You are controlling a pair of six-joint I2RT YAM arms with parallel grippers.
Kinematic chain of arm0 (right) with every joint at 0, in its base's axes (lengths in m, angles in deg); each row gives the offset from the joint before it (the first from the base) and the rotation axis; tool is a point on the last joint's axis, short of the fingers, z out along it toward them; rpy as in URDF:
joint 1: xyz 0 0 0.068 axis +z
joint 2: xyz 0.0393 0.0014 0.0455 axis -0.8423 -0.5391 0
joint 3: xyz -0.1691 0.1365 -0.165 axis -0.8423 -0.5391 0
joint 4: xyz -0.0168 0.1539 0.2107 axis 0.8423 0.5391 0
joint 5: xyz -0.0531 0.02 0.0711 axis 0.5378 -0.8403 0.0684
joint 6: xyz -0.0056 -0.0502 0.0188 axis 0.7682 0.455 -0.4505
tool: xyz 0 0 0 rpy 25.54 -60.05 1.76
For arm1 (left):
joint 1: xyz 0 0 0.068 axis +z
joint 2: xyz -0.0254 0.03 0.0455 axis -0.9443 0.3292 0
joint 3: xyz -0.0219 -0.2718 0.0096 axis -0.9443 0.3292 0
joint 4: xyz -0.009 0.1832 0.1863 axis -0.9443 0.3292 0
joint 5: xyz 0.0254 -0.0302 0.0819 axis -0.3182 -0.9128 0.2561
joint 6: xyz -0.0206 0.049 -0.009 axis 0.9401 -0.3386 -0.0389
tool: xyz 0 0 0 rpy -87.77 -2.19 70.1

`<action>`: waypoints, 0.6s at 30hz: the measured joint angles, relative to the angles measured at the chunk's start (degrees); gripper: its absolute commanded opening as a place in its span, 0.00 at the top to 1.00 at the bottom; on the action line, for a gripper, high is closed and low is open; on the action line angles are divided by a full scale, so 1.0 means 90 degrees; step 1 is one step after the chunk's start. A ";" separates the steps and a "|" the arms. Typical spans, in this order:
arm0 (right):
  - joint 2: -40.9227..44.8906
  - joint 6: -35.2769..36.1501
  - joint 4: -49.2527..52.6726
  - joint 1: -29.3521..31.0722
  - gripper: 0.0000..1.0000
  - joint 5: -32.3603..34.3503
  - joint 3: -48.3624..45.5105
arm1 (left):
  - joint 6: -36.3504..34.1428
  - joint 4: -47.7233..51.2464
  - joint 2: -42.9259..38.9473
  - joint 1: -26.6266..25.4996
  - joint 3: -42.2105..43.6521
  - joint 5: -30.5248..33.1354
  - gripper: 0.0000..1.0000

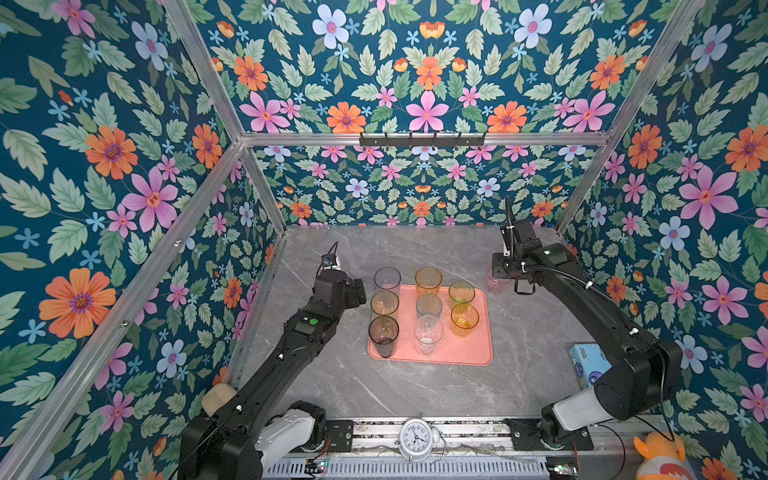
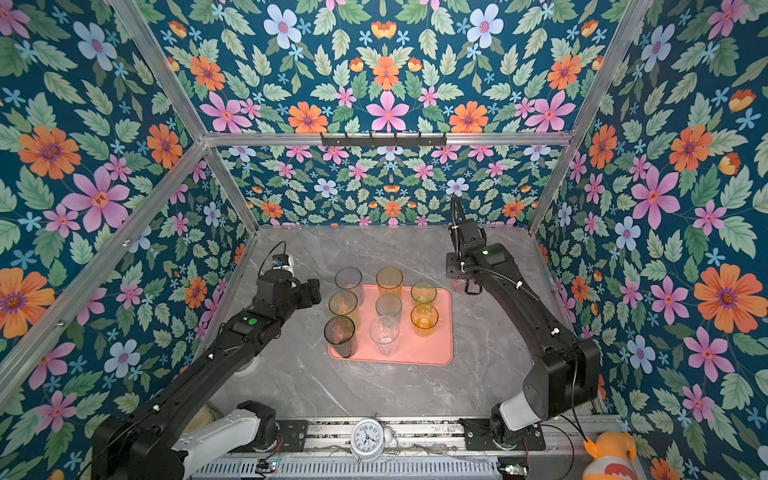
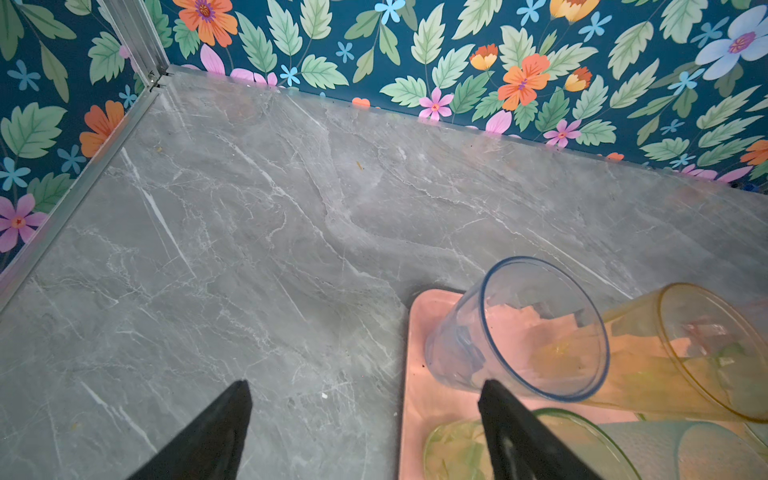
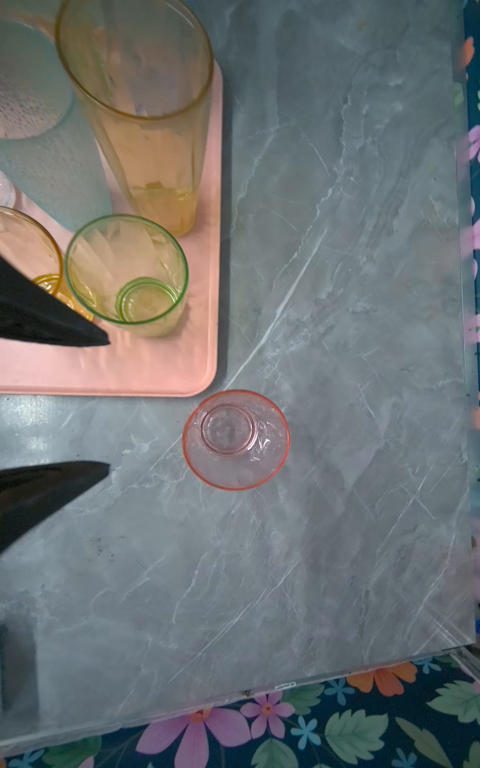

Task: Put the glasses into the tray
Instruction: 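Open the right gripper and move it over the pink glass beyond the tray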

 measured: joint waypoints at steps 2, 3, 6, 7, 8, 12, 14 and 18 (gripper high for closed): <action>-0.0117 -0.0002 -0.0097 -0.0180 0.53 -0.0039 0.0002 | -0.0002 0.0000 0.0000 0.0000 0.0000 0.0000 0.11; -0.0182 -0.0007 -0.0138 -0.0253 0.53 -0.0039 0.0007 | -0.0002 0.0000 0.0000 0.0000 0.0000 0.0000 0.11; -0.0398 -0.0051 -0.0223 -0.0410 0.53 -0.0073 0.0070 | -0.0002 0.0000 0.0000 0.0000 0.0000 0.0000 0.11; -0.0474 -0.0075 -0.0262 -0.0459 0.53 -0.0085 0.0087 | -0.0002 0.0000 0.0000 0.0000 0.0000 0.0000 0.11; -0.0542 -0.0078 -0.0284 -0.0503 0.53 -0.0085 0.0097 | -0.0002 0.0000 0.0000 0.0000 0.0000 -0.0002 0.12; -0.0833 -0.0204 -0.0350 -0.0731 0.53 -0.0114 0.0109 | -0.0002 0.0000 0.0000 0.0002 -0.0007 -0.0002 0.11; -0.1039 -0.0308 -0.0425 -0.0843 0.53 -0.0124 0.0138 | -0.0002 0.0000 -0.0002 0.0000 -0.0017 -0.0002 0.11; -0.1413 -0.0401 -0.0432 -0.1039 0.53 -0.0160 0.0153 | -0.0005 0.0000 -0.0005 0.0000 -0.0017 -0.0002 0.11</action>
